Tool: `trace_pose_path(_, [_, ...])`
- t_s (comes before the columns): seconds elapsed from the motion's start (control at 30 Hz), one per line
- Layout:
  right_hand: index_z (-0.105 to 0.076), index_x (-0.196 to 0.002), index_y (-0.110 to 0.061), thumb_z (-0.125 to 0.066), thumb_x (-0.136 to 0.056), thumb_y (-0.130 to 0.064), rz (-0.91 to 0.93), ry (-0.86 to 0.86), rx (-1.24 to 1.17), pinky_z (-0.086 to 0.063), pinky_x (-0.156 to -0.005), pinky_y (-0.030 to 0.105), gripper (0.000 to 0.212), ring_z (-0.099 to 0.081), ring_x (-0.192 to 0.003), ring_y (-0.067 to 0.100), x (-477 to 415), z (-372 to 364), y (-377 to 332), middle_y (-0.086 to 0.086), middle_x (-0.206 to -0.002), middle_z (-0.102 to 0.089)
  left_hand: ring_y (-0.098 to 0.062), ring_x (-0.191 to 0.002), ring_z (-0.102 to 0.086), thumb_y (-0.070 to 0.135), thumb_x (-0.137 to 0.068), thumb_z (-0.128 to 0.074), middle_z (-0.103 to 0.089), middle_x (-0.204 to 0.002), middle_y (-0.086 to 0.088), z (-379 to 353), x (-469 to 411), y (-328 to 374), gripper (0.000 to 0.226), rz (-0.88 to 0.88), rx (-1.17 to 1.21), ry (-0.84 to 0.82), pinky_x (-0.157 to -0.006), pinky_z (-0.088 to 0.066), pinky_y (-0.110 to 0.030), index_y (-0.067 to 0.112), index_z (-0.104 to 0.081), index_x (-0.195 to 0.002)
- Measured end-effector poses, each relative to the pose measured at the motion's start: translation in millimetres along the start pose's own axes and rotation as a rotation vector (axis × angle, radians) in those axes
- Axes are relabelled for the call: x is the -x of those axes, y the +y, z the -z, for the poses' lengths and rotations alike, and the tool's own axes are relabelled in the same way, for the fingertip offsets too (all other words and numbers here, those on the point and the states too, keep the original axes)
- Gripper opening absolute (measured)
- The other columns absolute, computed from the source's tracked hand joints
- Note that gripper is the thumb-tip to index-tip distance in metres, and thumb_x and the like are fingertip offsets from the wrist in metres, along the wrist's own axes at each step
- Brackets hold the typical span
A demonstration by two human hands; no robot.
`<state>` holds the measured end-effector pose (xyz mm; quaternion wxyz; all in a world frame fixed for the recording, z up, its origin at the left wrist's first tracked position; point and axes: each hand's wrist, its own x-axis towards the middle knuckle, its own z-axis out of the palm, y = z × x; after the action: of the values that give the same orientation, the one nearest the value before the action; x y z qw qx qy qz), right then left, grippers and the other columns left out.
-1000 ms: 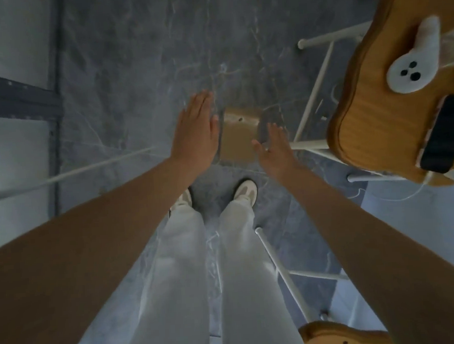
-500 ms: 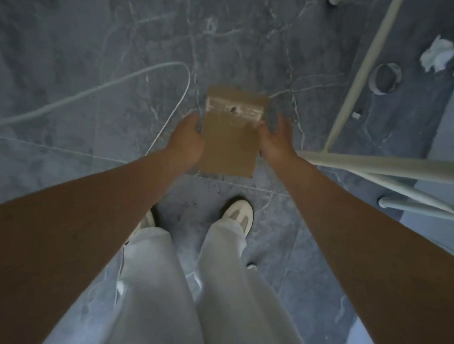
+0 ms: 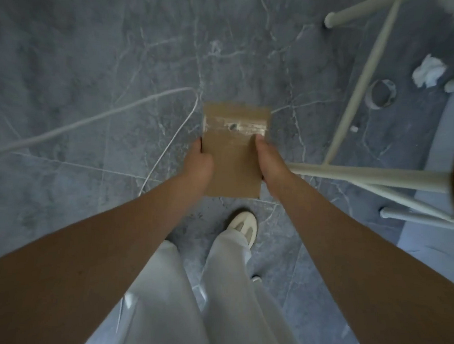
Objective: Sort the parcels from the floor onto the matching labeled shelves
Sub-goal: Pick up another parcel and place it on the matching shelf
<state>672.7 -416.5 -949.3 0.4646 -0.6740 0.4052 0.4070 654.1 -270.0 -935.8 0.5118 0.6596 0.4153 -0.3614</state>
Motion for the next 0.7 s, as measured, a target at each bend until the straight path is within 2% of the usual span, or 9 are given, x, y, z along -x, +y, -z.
trace_pose_path(0.17, [-0.038, -0.154, -0.016, -0.03, -0.104, -0.058, 0.085, 0.019, 0.001, -0.03, -0.122, 0.046, 0.066, -0.04, -0.145, 0.027, 83.4, 16.1, -53.5, 0.008, -0.16, -0.04, -0.028, -0.111, -0.063, 0.006, -0.101, -0.038, -0.063, -0.126, -0.003, 33.2, 72.9, 40.4, 0.049, -0.107, 0.019, 0.028, -0.099, -0.053, -0.046, 0.025, -0.049, -0.145])
trace_pose_path(0.37, [-0.036, -0.155, -0.015, -0.026, -0.109, -0.044, 0.233, 0.029, -0.033, -0.025, -0.124, 0.041, 0.056, -0.034, -0.15, 0.024, 204.5, 37.6, -127.8, 0.006, -0.163, -0.034, -0.026, -0.115, -0.062, 0.008, -0.099, -0.039, -0.062, -0.131, -0.001, 81.9, 176.1, 110.3, 0.054, -0.221, 0.006, 0.093, -0.102, -0.052, -0.045, 0.029, -0.046, -0.148])
trace_pose_path(0.43, [-0.038, -0.154, -0.013, -0.026, -0.112, -0.033, 0.277, 0.042, -0.075, -0.03, -0.119, 0.038, 0.049, -0.038, -0.146, 0.024, 246.0, 45.4, -145.9, 0.008, -0.16, -0.038, -0.026, -0.114, -0.063, 0.007, -0.094, -0.04, -0.064, -0.131, 0.0, 100.1, 208.2, 131.0, 0.056, -0.266, 0.02, 0.115, -0.102, -0.053, -0.046, 0.03, -0.051, -0.145])
trace_pose_path(0.5, [-0.043, -0.151, -0.018, -0.025, -0.112, -0.025, 0.319, 0.032, -0.157, -0.037, -0.108, 0.036, 0.043, -0.045, -0.133, 0.019, 289.3, 52.4, -156.6, 0.006, -0.153, -0.045, -0.027, -0.114, -0.065, 0.011, -0.092, -0.041, -0.066, -0.134, -0.001, 120.0, 242.8, 151.1, 0.057, -0.293, 0.023, 0.136, -0.1, -0.054, -0.048, 0.033, -0.052, -0.143])
trace_pose_path(0.57, [-0.046, -0.149, -0.024, -0.027, -0.112, -0.025, 0.359, 0.004, -0.228, -0.041, -0.108, 0.039, 0.041, -0.047, -0.13, 0.014, 331.2, 59.7, -161.7, 0.0, -0.15, -0.049, -0.023, -0.115, -0.064, 0.012, -0.095, -0.041, -0.063, -0.137, 0.002, 139.1, 289.6, 174.4, 0.055, -0.337, 0.042, 0.146, -0.098, -0.055, -0.039, 0.032, -0.051, -0.145])
trace_pose_path(0.6, [-0.047, -0.148, -0.025, -0.028, -0.112, -0.026, 0.378, -0.005, -0.251, -0.042, -0.11, 0.042, 0.041, -0.048, -0.133, 0.015, 351.1, 63.7, -163.2, -0.001, -0.15, -0.05, -0.02, -0.116, -0.062, 0.011, -0.097, -0.04, -0.061, -0.139, 0.004, 148.0, 316.1, 186.7, 0.053, -0.378, 0.055, 0.145, -0.094, -0.054, -0.03, 0.03, -0.051, -0.146])
trace_pose_path(0.67, [-0.048, -0.147, -0.026, -0.03, -0.112, -0.027, 0.414, -0.006, -0.273, -0.042, -0.114, 0.05, 0.04, -0.049, -0.138, 0.02, 392.0, 70.9, -169.1, 0.0, -0.148, -0.053, -0.01, -0.114, -0.054, 0.008, -0.102, -0.037, -0.056, -0.137, 0.008, 163.0, 360.2, 202.9, 0.049, -0.44, 0.042, 0.152, -0.079, -0.044, -0.012, 0.024, -0.05, -0.146])
trace_pose_path(0.7, [-0.048, -0.148, -0.026, -0.031, -0.111, -0.027, 0.43, -0.002, -0.278, -0.041, -0.114, 0.052, 0.04, -0.048, -0.139, 0.021, 413.1, 73.3, -174.1, 0.001, -0.148, -0.054, -0.009, -0.114, -0.051, 0.008, -0.104, -0.036, -0.055, -0.141, 0.003, 170.0, 380.1, 207.9, 0.047, -0.474, 0.027, 0.163, -0.078, -0.039, -0.012, 0.022, -0.049, -0.148])
